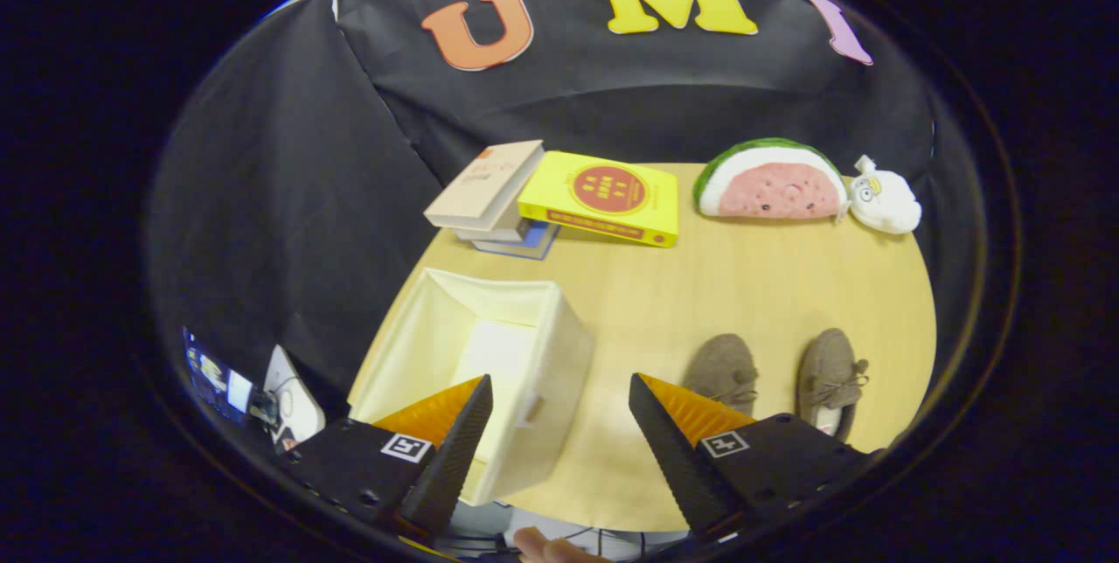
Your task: Open the storage box then place both shoes into the box .Put the left shoe in first, then the right shoe, with the right side of both shoes facing outward in a uniform manner.
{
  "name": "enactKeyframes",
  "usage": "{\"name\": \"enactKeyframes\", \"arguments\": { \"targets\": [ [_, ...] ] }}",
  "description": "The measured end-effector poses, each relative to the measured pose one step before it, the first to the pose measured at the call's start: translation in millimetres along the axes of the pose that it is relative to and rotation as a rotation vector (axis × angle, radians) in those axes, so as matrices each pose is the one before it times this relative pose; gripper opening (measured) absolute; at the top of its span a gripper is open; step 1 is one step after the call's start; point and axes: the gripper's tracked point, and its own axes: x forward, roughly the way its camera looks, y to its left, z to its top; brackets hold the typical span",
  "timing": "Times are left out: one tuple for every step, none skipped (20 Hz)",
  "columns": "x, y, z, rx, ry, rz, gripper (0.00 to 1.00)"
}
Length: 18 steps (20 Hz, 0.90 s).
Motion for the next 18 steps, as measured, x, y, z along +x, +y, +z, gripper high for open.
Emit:
{"name": "enactKeyframes", "arguments": {
  "targets": [
    [3.34,-18.93,-10.08,-0.00465,0.03011,-0.03983,0.95],
    [4.61,-18.62,-12.24,-0.0052,0.03696,-0.037,0.95],
    [4.31,-16.74,-10.2,-0.01146,0.03462,-0.03648,0.95],
    [7.27,-13.5,-7.9,-0.00874,0.02452,-0.02867,0.95],
    [6.41,-12.95,-7.92,0.00099,0.02425,-0.02499,0.95],
    [6.85,-9.77,-8.6,0.00531,0.02723,-0.01793,0.95],
    [4.85,-8.88,-6.75,0.00085,0.02922,-0.01528,0.95],
    [6.23,-9.26,-6.78,-0.00403,0.02808,-0.01737,0.95],
    [5.94,-8.44,-6.14,-0.00579,0.02759,-0.02249,0.95],
    [6.91,-10.39,-4.91,-0.00897,0.02427,-0.03725,0.95],
    [7.36,-7.81,-0.73,-0.01092,0.00344,-0.0282,0.95],
    [7.5,-5.93,-2.06,-0.00772,0.00983,-0.02098,0.95],
    [7.65,-4.92,-2.08,0.00222,0.0136,-0.01623,0.95],
    [7.94,-5.36,-0.5,0.01296,0.01103,-0.01769,0.95],
    [7.27,-1.08,-0.43,0.0107,0.01388,-0.00398,0.92],
    [8.36,0.05,-3.16,0.00566,0.02575,0.0015,0.89],
    [5.91,3.82,-3.59,0.0037,0.02723,0.02839,0.76],
    [4.52,8.95,-2.69,0.00684,0.02253,0.04546,0.59]
  ]
}}
